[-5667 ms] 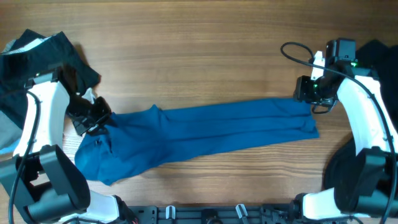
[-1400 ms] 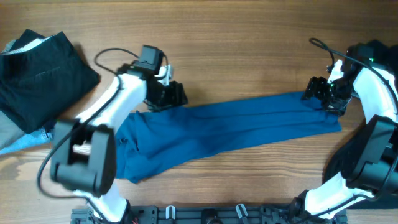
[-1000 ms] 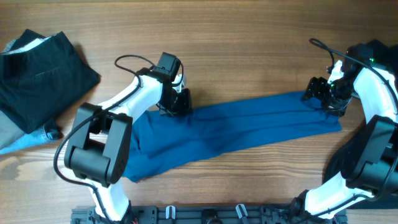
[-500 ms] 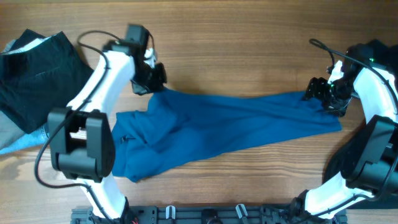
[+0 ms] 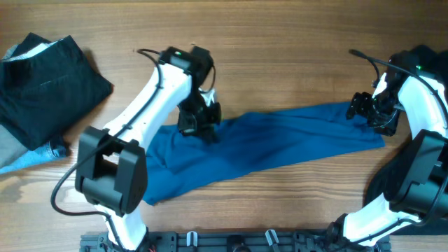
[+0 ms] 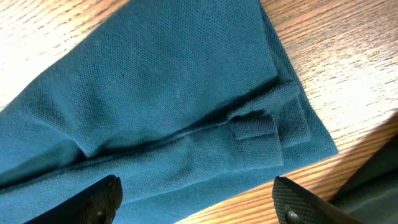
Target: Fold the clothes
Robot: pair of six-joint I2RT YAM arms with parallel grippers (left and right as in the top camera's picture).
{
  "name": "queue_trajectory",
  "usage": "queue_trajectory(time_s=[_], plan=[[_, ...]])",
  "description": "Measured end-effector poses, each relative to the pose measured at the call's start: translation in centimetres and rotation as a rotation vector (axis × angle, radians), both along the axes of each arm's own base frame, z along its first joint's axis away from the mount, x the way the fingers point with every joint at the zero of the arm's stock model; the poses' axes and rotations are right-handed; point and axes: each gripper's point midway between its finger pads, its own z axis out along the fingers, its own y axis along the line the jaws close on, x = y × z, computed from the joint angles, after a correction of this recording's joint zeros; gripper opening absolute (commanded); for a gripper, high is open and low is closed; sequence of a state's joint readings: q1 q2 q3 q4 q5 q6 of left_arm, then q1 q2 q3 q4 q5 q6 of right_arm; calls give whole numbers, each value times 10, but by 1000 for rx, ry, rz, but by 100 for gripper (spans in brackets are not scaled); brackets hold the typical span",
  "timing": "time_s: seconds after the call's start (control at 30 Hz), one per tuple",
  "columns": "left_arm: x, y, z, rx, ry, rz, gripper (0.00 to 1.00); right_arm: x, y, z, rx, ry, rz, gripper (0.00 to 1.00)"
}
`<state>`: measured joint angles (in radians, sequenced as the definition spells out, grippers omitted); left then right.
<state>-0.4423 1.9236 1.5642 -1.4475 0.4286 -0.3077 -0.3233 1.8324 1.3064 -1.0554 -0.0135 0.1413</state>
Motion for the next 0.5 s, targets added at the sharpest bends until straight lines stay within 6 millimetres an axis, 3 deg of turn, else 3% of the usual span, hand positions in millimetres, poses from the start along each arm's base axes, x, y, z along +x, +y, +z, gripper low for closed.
queue_trajectory(time_s=[0.3,0.5], plan=[[-41,19,10,127,129,-100,4,-3,-7,0,-42,18,-43,85],[-64,8,13,151,149,-216,4,-5,-10,0,-60,24,-48,85]])
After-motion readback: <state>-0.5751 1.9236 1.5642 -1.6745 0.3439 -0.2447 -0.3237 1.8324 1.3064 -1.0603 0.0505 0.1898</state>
